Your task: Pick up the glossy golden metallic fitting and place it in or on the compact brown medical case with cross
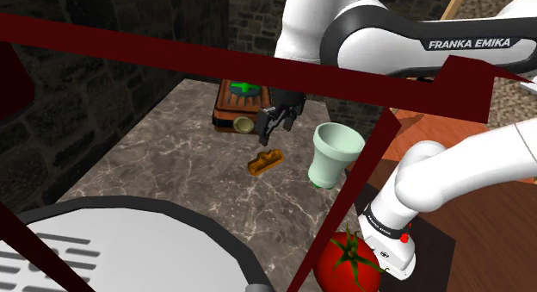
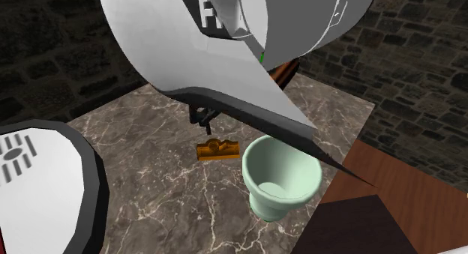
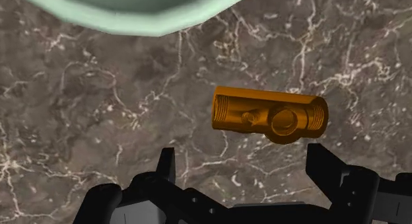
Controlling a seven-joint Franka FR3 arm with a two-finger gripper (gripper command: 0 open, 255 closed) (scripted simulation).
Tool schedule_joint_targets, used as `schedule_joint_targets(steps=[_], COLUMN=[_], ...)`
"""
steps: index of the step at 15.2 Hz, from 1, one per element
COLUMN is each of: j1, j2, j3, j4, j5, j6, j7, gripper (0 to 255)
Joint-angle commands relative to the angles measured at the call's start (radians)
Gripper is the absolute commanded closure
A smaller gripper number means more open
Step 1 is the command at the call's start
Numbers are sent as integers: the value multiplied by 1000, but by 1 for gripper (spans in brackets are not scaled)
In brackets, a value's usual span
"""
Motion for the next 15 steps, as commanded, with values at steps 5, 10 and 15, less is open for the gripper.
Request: schedule_joint_targets(steps=[5,10,15], j1=[-26,-31,-33], j2=[99,119,127], j3=[144,162,168], j4=[47,-4,-20], j5=[-44,-45,-46], j6=[109,179,202], j7=[125,129,130], gripper=[0,0,0])
